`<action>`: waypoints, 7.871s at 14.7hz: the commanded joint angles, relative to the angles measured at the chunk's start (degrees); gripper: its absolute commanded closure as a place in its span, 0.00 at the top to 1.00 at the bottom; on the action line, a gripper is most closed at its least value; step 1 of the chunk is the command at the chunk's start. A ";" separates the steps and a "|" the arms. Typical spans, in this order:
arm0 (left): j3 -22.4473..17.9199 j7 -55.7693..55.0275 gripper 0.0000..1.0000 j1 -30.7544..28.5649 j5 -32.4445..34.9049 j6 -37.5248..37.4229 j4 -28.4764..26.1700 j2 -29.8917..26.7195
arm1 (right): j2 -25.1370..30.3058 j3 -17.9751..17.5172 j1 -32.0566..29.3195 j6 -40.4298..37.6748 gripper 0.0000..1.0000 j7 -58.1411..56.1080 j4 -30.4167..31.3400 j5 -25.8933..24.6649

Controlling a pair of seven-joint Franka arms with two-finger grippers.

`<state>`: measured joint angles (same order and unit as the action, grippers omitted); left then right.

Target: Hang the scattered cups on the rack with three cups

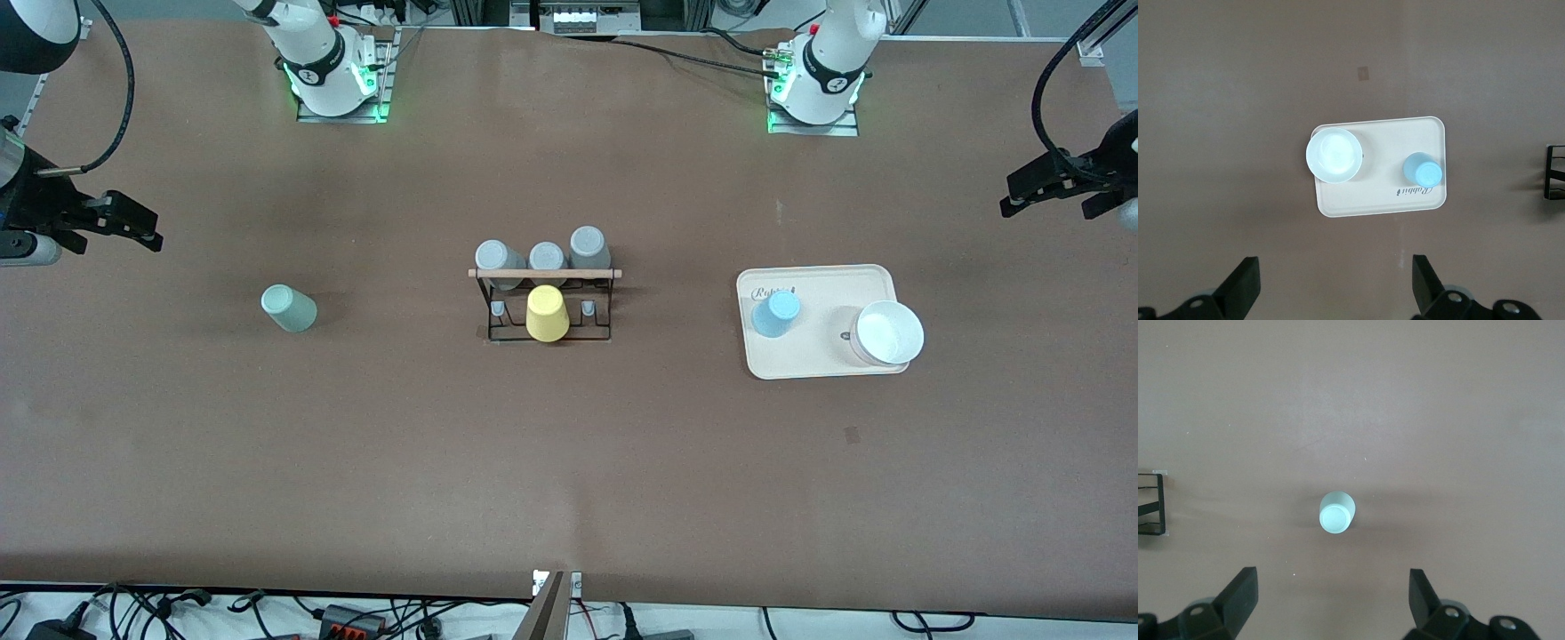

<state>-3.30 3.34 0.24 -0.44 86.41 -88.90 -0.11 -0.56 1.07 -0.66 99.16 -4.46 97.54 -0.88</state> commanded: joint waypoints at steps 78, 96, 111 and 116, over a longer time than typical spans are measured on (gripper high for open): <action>18.77 -63.08 0.50 17.15 -1.23 22.07 8.09 26.80 | 0.04 -0.28 -0.31 -0.72 1.00 -0.11 -1.56 -0.62; 17.62 -77.52 0.50 28.77 3.87 21.96 20.44 41.50 | -1.11 -0.19 -0.39 -3.36 1.00 0.94 -1.30 0.09; 17.62 -77.60 0.50 29.29 5.01 27.93 12.71 41.24 | -1.46 -0.10 -0.66 -3.36 1.00 0.77 -1.39 0.00; 17.71 -77.52 0.82 29.38 4.93 28.29 11.91 40.80 | -1.46 -0.45 -0.13 -2.74 1.00 0.77 -1.48 -0.61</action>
<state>14.72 -73.19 29.21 2.73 114.04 -74.98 41.86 -1.96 1.27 -0.76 96.60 -4.29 96.84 -0.88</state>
